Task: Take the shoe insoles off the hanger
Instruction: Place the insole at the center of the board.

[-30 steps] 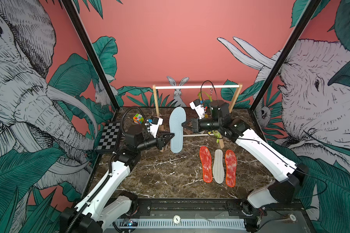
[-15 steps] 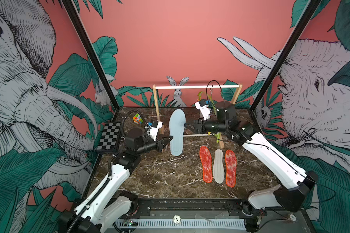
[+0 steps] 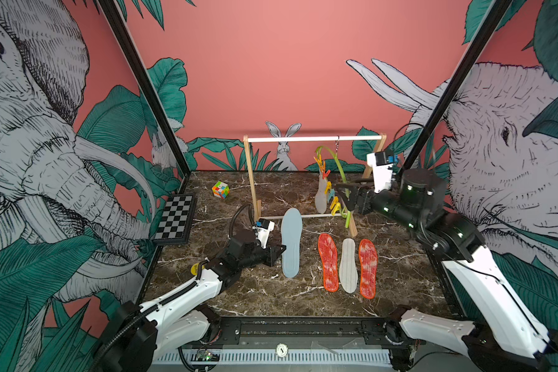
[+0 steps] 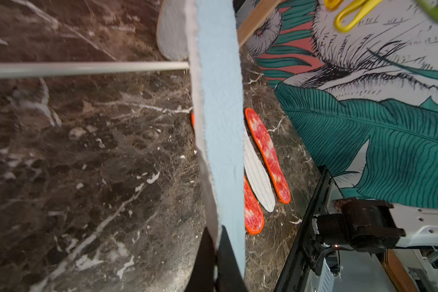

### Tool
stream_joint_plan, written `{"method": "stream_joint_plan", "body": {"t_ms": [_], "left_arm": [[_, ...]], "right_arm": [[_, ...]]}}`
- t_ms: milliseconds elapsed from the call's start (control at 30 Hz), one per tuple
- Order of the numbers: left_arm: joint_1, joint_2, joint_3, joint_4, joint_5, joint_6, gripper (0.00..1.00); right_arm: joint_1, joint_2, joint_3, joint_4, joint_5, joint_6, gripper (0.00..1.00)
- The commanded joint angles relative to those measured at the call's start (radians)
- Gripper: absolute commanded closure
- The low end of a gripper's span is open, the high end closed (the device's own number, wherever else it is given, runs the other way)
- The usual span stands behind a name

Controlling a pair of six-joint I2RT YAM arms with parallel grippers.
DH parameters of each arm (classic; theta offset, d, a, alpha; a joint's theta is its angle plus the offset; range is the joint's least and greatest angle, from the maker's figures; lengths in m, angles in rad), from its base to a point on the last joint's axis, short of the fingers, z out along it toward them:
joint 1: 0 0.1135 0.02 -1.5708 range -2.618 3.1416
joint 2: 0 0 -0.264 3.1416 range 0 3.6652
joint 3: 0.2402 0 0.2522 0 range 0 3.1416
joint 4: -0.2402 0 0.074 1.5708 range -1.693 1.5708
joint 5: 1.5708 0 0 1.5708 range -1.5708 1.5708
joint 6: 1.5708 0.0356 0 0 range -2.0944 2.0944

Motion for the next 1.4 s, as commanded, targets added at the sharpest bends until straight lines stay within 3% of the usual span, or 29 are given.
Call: {"method": "stream_joint_plan", "body": {"t_ms": [0, 200, 433, 700, 1367], "left_arm": [[-0.072, 0.026, -0.009, 0.093, -0.128, -0.079, 1.0], [-0.136, 0.136, -0.022, 0.156, -0.213, -0.164, 1.0], [-0.175, 0.295, -0.008, 0.23, -0.233, -0.242, 1.0], [-0.202, 0.377, 0.024, 0.243, -0.232, -0.257, 1.0], [-0.213, 0.542, 0.095, 0.304, -0.186, -0.324, 1.0]], "right_arm": [[-0.02, -0.089, -0.048, -0.039, 0.242, -0.036, 0.16], [-0.082, -0.167, -0.139, -0.096, 0.33, -0.039, 0.09], [-0.16, -0.172, -0.287, -0.128, 0.252, 0.045, 0.09], [-0.259, -0.247, -0.436, -0.122, 0.14, 0.125, 0.1], [-0.356, -0.282, -0.494, -0.093, -0.015, 0.172, 0.09]]}}
